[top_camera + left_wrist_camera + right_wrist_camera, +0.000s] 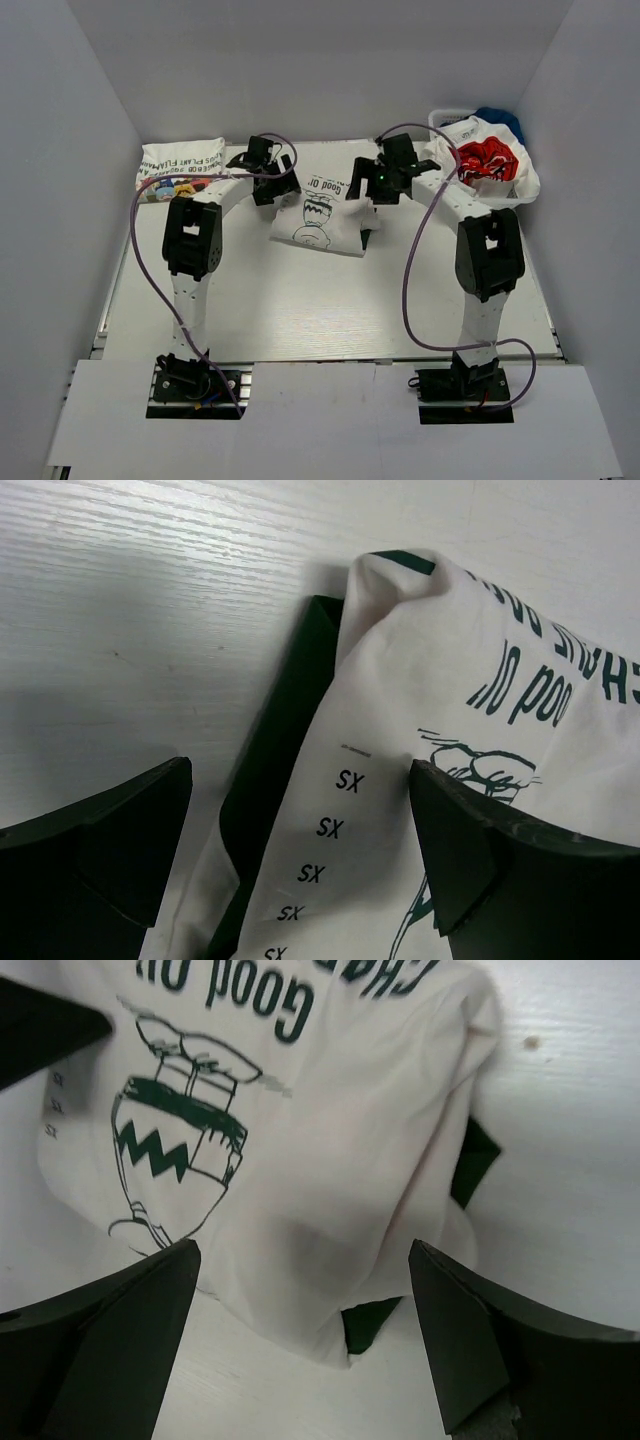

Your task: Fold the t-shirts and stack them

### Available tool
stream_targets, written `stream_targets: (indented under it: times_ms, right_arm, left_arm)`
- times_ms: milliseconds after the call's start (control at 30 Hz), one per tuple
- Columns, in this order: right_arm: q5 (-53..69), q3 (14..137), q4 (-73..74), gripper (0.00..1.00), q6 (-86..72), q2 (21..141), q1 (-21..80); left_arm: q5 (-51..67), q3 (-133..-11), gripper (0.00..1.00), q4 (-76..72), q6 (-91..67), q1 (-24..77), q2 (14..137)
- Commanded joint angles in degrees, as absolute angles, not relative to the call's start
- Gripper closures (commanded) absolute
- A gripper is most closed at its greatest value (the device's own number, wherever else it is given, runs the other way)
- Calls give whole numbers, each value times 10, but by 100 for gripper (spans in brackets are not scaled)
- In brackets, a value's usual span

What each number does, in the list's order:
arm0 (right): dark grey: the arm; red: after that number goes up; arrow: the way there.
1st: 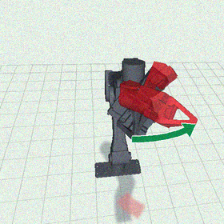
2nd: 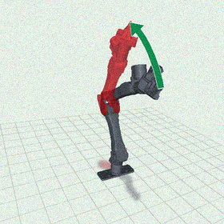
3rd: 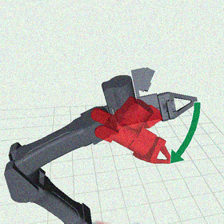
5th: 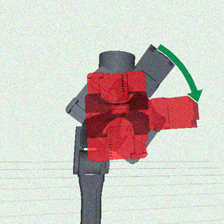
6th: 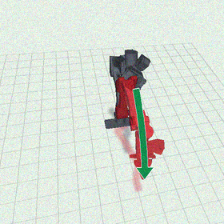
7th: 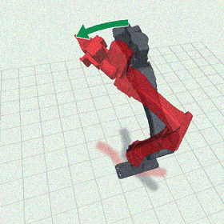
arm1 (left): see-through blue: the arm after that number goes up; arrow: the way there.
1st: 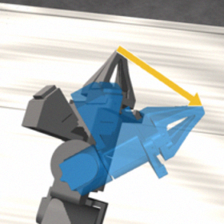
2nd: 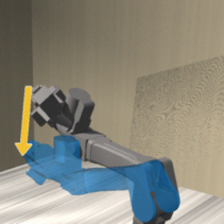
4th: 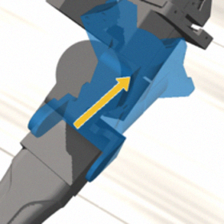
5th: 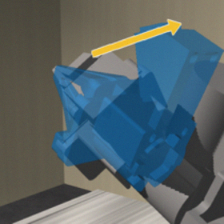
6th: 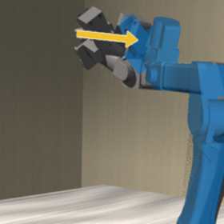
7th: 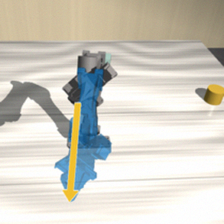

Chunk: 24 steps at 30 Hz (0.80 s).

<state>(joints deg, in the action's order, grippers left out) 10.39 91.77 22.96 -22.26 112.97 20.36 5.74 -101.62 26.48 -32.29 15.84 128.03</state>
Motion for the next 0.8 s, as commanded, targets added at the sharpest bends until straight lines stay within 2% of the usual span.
stream_targets:
  times_ms: [0,133,233,267,333,367,433,567,600,767]
  right_arm:
    - [46,885,258,9,-219,1124,231]
    - [16,907,280,9,-249,1166,242]
    - [29,913,274,17,-251,1177,249]
    - [38,918,272,39,-253,1178,250]
    - [58,914,258,70,-254,1170,250]
    - [73,912,244,97,-256,1165,250]
    - [97,910,224,100,-258,1140,250]
    - [155,900,184,100,-271,1095,244]
    - [183,887,149,100,-285,1090,243]
    - [253,787,52,100,-327,1060,225]
  left_arm:
    - [55,-1013,0,241,-310,163,1245]
    - [69,-1007,0,247,-315,163,1259]
    - [69,-994,0,241,-321,163,1259]
    - [69,-984,0,236,-326,163,1259]
    - [69,-972,3,236,-326,163,1259]
    - [69,-964,3,230,-333,163,1259]
    - [69,-964,5,230,-339,163,1259]
    - [69,-946,17,230,-352,163,1259]
    - [69,-946,22,225,-359,163,1259]
    - [74,-926,27,225,-364,157,1259]
